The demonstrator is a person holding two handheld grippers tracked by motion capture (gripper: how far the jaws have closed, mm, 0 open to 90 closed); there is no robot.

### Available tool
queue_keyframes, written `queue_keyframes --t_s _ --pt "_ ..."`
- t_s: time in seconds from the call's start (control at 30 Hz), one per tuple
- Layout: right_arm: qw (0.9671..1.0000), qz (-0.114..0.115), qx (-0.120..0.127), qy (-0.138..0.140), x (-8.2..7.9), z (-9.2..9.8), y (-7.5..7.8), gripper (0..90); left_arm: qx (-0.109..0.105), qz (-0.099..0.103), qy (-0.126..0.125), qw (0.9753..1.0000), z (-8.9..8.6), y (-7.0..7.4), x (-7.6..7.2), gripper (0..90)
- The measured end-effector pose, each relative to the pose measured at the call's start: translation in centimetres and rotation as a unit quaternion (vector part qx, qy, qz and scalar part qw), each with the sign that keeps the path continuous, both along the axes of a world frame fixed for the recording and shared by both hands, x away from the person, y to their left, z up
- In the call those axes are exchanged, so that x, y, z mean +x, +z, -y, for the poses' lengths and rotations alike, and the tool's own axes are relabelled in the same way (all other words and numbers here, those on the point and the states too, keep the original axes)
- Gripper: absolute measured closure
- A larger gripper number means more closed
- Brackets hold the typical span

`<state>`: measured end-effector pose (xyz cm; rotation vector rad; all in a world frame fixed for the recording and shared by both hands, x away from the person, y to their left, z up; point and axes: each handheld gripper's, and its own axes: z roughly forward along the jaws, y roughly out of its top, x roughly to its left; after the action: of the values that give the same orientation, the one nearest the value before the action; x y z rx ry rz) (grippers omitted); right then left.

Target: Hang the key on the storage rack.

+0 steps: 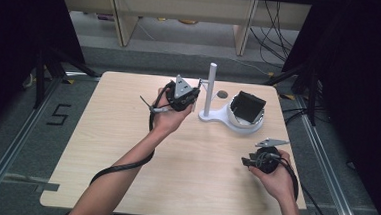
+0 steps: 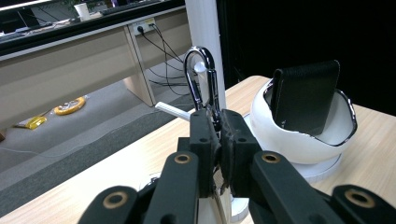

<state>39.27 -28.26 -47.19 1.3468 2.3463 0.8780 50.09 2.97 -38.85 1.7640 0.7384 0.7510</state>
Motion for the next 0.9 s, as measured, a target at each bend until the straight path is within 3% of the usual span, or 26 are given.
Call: queue_keyframes --t_s 0.07,0.23,0.33,0.4,0.5,0.77,0.9 --pt "0.9999 -0.010 0.002 -0.004 -0.1 -0.1 0.1 60.7 0.000 -0.001 0.000 1.0000 0.1 0.0 0.0 83.3" --pt "1.0000 0.000 0.006 -0.007 -0.1 -0.1 -0.1 60.7 0.000 -0.007 0.000 1.0000 0.6 -0.2 0.2 83.3" --pt "0.9999 -0.014 0.005 -0.008 -0.1 -0.1 0.1 60.6 0.005 -0.003 0.002 1.0000 0.7 -0.3 0.4 83.2" --pt "0.9999 0.001 0.009 -0.008 -0.1 -0.1 -0.2 60.6 0.005 -0.005 0.001 1.0000 0.8 -0.4 0.5 83.1" --pt "0.9998 -0.012 0.009 -0.011 -0.1 -0.2 0.0 60.5 0.012 -0.004 -0.001 0.9999 0.9 -0.6 0.6 80.8" --pt "0.9998 -0.012 0.009 -0.011 -0.1 -0.2 -0.1 60.6 0.010 -0.010 -0.012 0.9998 0.3 -0.6 0.3 65.8" --pt "0.9998 -0.017 0.005 -0.008 -0.2 -0.1 0.0 60.4 0.003 -0.032 -0.027 0.9991 -0.5 -0.9 0.0 54.6"
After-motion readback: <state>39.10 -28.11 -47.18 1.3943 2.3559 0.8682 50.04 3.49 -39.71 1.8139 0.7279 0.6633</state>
